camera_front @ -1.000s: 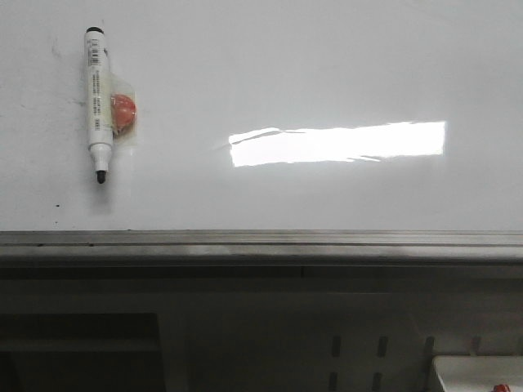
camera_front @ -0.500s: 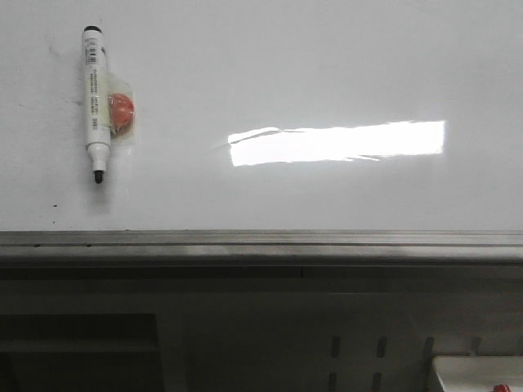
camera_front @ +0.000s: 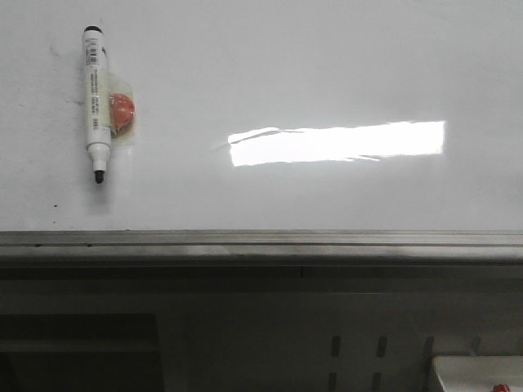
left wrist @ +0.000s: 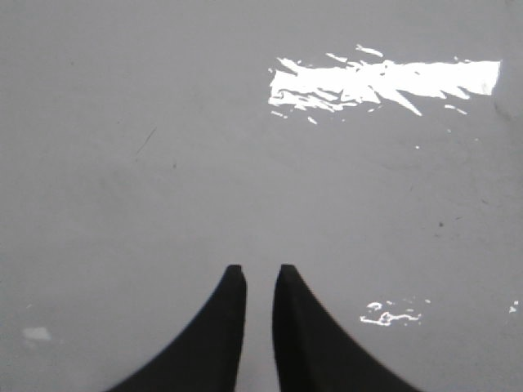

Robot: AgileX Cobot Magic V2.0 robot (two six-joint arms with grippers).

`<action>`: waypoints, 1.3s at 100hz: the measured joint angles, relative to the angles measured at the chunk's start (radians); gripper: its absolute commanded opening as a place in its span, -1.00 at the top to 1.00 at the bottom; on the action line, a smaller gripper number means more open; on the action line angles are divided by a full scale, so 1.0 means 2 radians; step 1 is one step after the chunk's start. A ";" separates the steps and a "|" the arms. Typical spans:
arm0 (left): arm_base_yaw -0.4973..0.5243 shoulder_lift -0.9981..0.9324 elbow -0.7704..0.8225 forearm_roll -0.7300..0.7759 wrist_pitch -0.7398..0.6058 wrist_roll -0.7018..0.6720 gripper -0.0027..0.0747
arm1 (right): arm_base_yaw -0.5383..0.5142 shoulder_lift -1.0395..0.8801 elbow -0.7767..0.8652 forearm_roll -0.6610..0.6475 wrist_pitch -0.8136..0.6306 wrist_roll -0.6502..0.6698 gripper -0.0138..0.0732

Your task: Write number 4 on whiteboard

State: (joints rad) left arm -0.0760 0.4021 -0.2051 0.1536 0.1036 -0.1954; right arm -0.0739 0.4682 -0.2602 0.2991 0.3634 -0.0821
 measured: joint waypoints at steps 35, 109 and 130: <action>-0.050 0.151 -0.010 0.074 -0.222 -0.069 -0.13 | 0.000 0.026 -0.002 0.001 -0.002 -0.001 0.83; -0.233 0.384 -0.071 0.087 -0.285 -0.171 0.27 | 0.000 0.027 -0.002 0.001 0.000 -0.001 0.83; -0.235 0.419 -0.073 0.084 -0.320 -0.173 0.98 | 0.001 0.027 -0.002 0.001 0.000 -0.001 0.83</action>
State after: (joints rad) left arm -0.5466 1.2409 -0.3505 0.3212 -0.5361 -0.5407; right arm -0.0723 0.5228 -0.2640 0.3021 0.3637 -0.0835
